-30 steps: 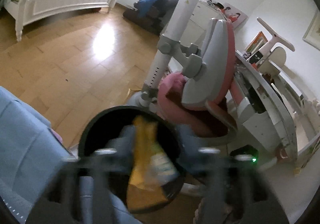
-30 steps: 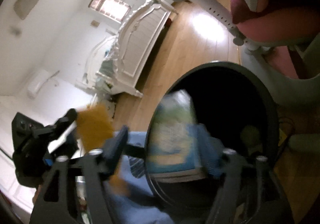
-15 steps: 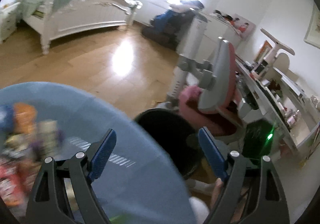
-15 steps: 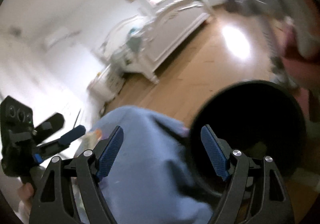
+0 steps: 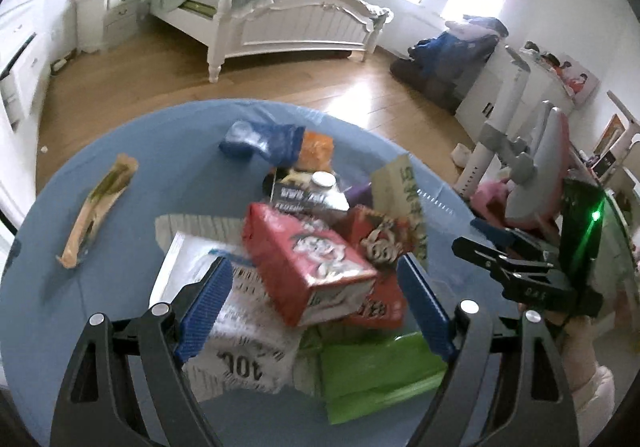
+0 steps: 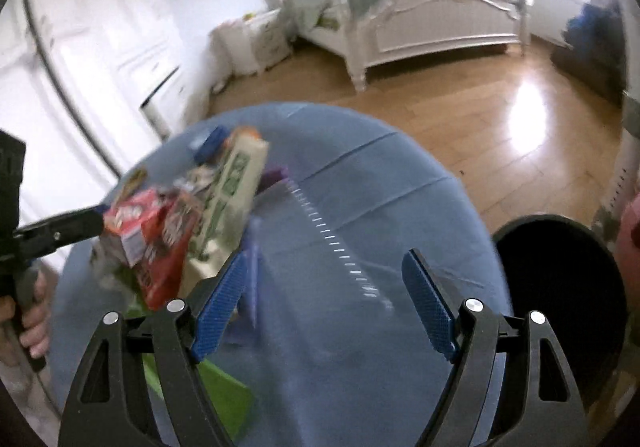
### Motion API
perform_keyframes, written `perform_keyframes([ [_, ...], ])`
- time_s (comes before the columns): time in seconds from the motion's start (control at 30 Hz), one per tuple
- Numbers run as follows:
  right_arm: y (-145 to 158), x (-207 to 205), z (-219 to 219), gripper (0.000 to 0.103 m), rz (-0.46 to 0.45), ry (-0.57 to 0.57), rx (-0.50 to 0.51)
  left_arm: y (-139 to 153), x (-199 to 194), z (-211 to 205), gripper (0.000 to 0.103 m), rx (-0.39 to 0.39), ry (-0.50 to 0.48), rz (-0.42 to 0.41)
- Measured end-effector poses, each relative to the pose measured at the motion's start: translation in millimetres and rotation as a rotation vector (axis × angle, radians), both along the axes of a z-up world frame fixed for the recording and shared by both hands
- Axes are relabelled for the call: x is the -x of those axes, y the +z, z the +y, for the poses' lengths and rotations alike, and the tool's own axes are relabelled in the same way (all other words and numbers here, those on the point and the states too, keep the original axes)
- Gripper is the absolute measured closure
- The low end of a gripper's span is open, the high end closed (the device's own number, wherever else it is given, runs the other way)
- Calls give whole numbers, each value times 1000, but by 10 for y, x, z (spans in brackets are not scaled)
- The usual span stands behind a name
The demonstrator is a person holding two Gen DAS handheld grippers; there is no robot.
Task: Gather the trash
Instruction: 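Grasp the red-white box with the left tool while the right tool grasps the clear plastic tray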
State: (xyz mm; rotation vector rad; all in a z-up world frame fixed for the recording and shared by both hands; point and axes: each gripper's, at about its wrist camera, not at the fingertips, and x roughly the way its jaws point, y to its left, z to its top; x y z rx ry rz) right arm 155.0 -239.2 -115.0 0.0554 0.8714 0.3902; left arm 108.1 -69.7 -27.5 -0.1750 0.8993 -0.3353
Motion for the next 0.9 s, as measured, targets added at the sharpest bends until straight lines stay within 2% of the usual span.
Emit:
perform_keyframes([
  [0.03,-16,-1,45,29,3,1,16,-24,-2,-18,19,-10,0,-7],
  [0.1,-55,-29,124,54,37,16,35,-67,-29,-96,19,-44,3,-16],
  [0.2,-54,5,164,59,27,12,51,-128,-74,-111,19,-66,17,-22],
  [0.27,-55,57,193,60,17,9,46,-157,-97,-100,27,-57,18,-36],
  [0.3,-39,98,197,61,10,4,37,-172,-88,-94,41,-60,13,-38],
  [0.37,0,163,107,61,-3,-6,10,-197,-92,-42,42,-51,13,-41],
  [0.43,44,238,31,61,-14,-15,-40,-181,-74,30,48,-47,27,-55],
  [0.5,105,301,-38,61,-26,-23,-98,-128,-20,153,52,1,40,-82],
  [0.7,313,465,-232,61,-79,-29,-262,244,190,292,52,84,55,-187],
  [0.83,462,579,-538,61,-134,-65,-423,574,310,129,52,167,-14,-248],
  [0.9,531,646,-775,61,-180,-121,-492,717,295,-106,52,209,-90,-259],
])
